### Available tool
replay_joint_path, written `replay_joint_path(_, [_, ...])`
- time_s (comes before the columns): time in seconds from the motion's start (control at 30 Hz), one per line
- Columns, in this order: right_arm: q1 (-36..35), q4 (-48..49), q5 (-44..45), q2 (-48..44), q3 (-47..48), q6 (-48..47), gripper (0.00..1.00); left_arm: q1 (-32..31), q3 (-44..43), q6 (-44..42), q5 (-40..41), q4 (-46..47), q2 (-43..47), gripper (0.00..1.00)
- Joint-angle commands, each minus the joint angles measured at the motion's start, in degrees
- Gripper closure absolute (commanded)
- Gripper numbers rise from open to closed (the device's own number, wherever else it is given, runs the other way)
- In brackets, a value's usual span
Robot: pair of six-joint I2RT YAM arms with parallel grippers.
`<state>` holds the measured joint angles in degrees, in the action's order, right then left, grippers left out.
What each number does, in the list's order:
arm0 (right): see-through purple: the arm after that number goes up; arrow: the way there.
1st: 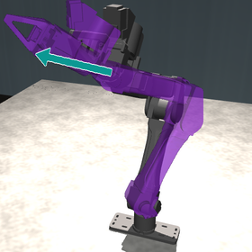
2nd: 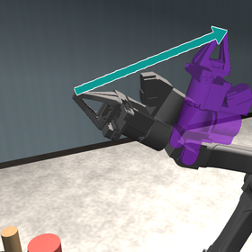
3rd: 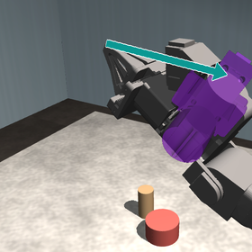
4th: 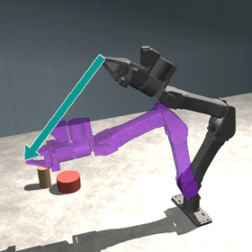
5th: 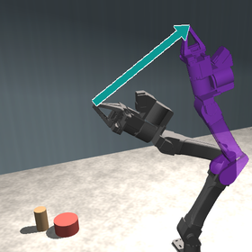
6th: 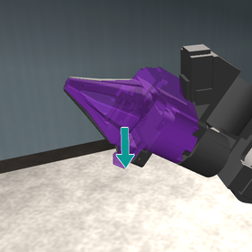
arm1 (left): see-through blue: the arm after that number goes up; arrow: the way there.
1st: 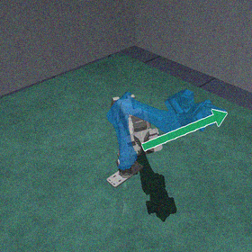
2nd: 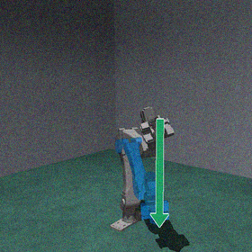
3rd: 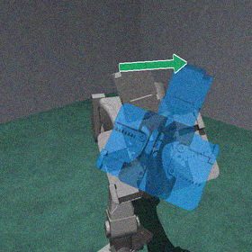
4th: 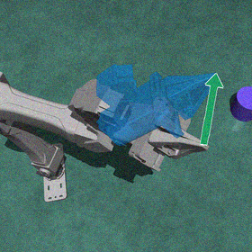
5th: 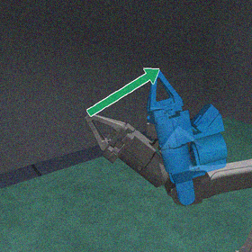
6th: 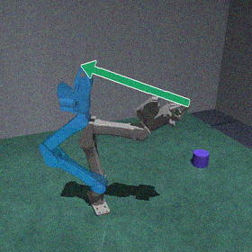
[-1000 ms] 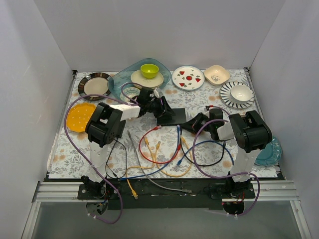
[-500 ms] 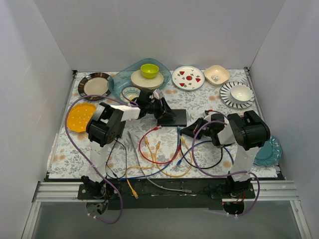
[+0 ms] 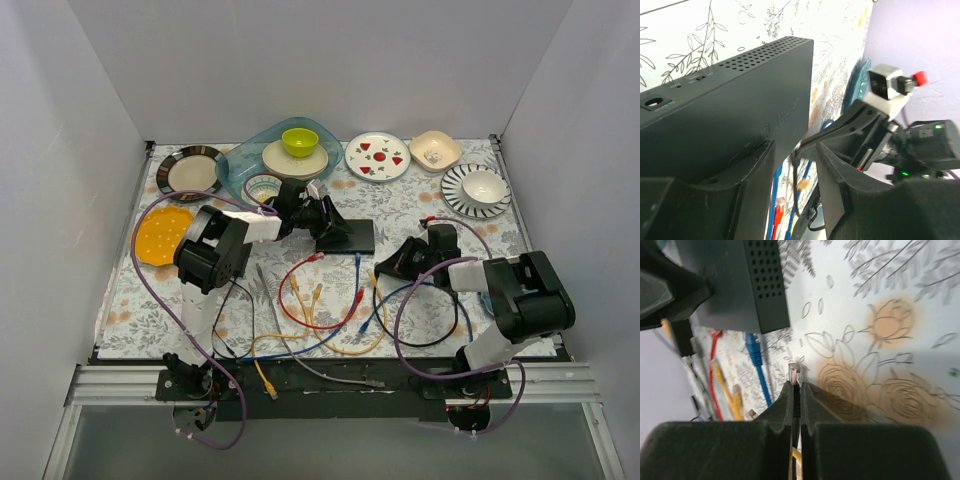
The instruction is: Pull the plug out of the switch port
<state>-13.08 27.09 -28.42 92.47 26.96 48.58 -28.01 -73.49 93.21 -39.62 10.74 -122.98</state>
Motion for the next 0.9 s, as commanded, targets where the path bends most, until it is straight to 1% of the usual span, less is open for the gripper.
replay_joint_path(0.0, [0.34, -21.46, 13.04, -4.48, 4.50, -11.75, 0.94, 1.38, 2.13, -2.24, 5.43, -6.26, 0.63, 0.61])
replay_joint_path(0.07, [0.25, -21.38, 13.13, -5.01, 5.03, -10.88, 0.76, 1.38, 2.04, -2.16, 5.43, -6.26, 0.55, 0.62])
replay_joint_path(0.1, [0.25, -20.68, 13.65, -6.58, 4.86, -10.18, 0.64, 1.38, 2.04, -2.33, 5.43, -6.26, 0.55, 0.61])
replay_joint_path(0.17, [0.07, -17.44, 14.71, -8.96, 4.16, -8.51, 0.56, 1.38, 1.95, -2.42, 5.43, -6.52, 0.63, 0.61])
replay_joint_path(0.2, [-0.27, -16.21, 15.50, -11.49, 4.07, -7.11, 0.51, 1.38, 1.95, -2.59, 5.51, -6.61, 0.81, 0.61])
replay_joint_path(0.23, [-0.63, -14.89, 15.85, -12.39, 4.33, -6.57, 0.48, 1.47, 1.95, -2.68, 5.78, -6.96, 0.81, 0.61])
replay_joint_path(0.33, [-1.94, -12.51, 14.46, -11.09, 8.18, -6.04, 0.45, 1.47, 2.04, -2.94, 5.87, -7.14, 1.07, 0.60])
replay_joint_path(0.37, [-2.30, -12.59, 13.32, -9.69, 11.33, -6.04, 0.45, 1.47, 2.30, -2.86, 5.95, -7.14, 1.16, 0.60])
replay_joint_path(0.4, [-3.43, -12.50, 11.39, -6.89, 12.58, -6.21, 0.47, 1.47, 2.39, -2.86, 6.04, -7.14, 1.16, 0.60])
replay_joint_path(0.47, [-4.49, -10.67, 8.93, -4.41, 14.25, -6.13, 0.48, 1.47, 2.74, -2.68, 5.95, -7.05, 1.25, 0.60])
replay_joint_path(0.53, [-5.99, -6.46, 3.83, -0.20, 15.66, -4.90, 0.50, 1.38, 2.92, -2.42, 5.78, -6.61, 1.25, 0.60])
replay_joint_path(0.6, [-7.56, -5.38, -0.29, 4.27, 17.59, -4.19, 0.52, 1.47, 3.53, -2.16, 5.52, -6.26, 1.25, 0.60])
replay_joint_path(0.67, [-9.32, -4.42, -0.67, 6.66, 16.82, -3.49, 0.54, 1.38, 4.14, -1.72, 5.25, -5.82, 1.42, 0.60])
replay_joint_path(0.77, [-9.51, -2.57, 0.21, 6.68, 14.44, -1.91, 0.55, 1.38, 4.41, -1.71, 5.43, -5.65, 1.78, 0.60])
replay_joint_path(0.87, [-9.51, -3.01, 1.88, 6.41, 13.12, -1.56, 0.55, 1.47, 4.32, -1.80, 5.43, -5.73, 1.86, 0.60])
